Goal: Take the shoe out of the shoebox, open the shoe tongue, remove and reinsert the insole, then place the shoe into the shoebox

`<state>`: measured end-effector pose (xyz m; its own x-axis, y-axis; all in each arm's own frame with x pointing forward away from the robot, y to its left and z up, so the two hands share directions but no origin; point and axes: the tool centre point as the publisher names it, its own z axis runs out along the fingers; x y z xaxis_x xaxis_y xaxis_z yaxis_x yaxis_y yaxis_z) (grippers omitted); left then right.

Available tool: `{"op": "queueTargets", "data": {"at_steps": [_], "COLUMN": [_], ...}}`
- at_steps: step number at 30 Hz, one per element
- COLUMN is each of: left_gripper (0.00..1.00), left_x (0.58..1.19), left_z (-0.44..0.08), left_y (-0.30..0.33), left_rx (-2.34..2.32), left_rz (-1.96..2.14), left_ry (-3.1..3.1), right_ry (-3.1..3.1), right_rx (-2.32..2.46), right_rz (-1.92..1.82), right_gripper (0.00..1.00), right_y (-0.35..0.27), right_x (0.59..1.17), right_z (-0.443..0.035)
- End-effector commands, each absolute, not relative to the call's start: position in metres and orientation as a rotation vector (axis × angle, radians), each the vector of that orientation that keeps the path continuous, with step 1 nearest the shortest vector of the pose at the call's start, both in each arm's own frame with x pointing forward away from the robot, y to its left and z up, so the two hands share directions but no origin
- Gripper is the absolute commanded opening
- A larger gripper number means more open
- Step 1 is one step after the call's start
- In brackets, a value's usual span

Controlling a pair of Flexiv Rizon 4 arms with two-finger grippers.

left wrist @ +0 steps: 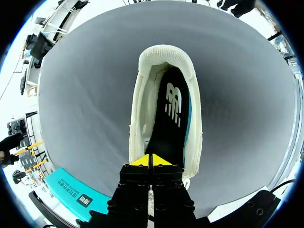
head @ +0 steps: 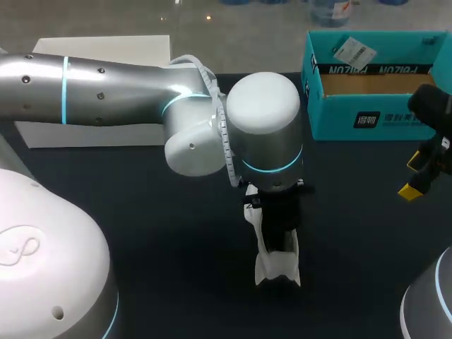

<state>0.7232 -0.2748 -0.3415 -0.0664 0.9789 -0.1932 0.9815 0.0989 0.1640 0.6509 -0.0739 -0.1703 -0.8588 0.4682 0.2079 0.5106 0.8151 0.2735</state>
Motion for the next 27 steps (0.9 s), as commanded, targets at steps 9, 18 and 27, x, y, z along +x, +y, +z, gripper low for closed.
{"op": "queueTargets", "data": {"at_steps": [9,18,27], "left_gripper": [0.56,1.0,1.0], "left_x": [0.722,0.719,0.715], "left_z": [-0.345,-0.345,-0.345], "left_y": [-0.269,-0.263,-0.262], "left_rx": [1.956,1.953,1.954], "left_rz": [0.041,0.068,0.072], "left_ry": [2.116,2.118,2.116], "right_ry": [-2.865,-2.865,-2.865], "right_rx": [-0.777,-0.777,-0.777], "right_rz": [-0.482,-0.482,-0.482], "right_gripper": [1.0,1.0,1.0], "right_y": [-0.073,-0.073,-0.073], "right_x": [0.653,0.653,0.653], "right_z": [-0.171,-0.171,-0.171]}}
